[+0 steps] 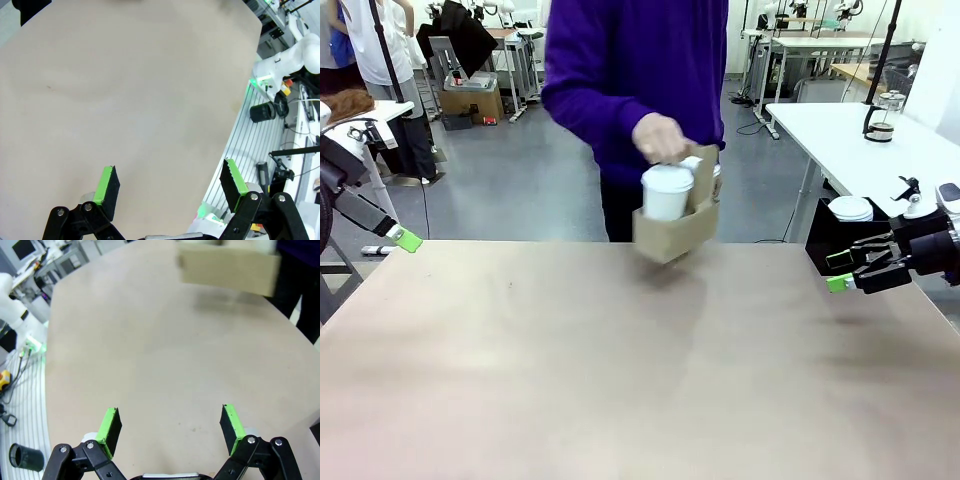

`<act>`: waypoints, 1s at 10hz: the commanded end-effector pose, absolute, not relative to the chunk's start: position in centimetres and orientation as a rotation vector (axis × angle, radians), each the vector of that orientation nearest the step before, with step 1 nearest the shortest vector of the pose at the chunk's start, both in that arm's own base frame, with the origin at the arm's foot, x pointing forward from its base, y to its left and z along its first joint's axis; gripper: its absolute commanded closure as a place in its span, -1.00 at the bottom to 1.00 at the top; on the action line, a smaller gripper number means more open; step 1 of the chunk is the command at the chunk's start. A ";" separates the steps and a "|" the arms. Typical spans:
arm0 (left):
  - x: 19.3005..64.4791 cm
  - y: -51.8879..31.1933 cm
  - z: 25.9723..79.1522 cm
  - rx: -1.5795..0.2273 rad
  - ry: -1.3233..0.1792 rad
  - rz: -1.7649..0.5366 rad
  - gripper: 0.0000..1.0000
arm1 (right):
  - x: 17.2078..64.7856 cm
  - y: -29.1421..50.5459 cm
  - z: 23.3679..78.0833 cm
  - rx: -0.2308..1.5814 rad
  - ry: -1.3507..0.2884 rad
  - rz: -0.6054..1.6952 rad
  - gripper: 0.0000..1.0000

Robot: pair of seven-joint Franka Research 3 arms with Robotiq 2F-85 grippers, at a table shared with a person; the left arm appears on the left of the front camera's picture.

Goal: Pour a drink into a cup and package it in a carrier.
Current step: Insert the held 600 ml Paper Cup into the Cup Carrier.

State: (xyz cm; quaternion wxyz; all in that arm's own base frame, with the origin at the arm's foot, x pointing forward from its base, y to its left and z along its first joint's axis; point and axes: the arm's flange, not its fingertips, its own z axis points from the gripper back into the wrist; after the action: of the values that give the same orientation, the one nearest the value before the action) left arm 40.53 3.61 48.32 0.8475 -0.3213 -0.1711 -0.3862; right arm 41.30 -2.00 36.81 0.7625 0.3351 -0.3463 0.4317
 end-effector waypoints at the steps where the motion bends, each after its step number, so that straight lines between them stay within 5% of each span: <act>1: 40.4 3.6 48.5 -0.676 -0.365 -0.816 -1.00 | 41.3 -2.1 36.9 0.724 -0.759 0.949 -1.00; 10: 40.4 3.6 48.5 -0.676 -0.365 -0.816 -1.00 | 41.3 -2.1 36.9 0.724 -0.759 0.949 -1.00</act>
State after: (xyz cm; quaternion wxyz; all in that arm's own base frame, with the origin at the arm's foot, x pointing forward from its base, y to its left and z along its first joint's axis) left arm 40.53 3.61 48.32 0.8475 -0.3213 -0.1711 -0.3862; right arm 41.30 -2.00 36.81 0.7625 0.3351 -0.3463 0.4317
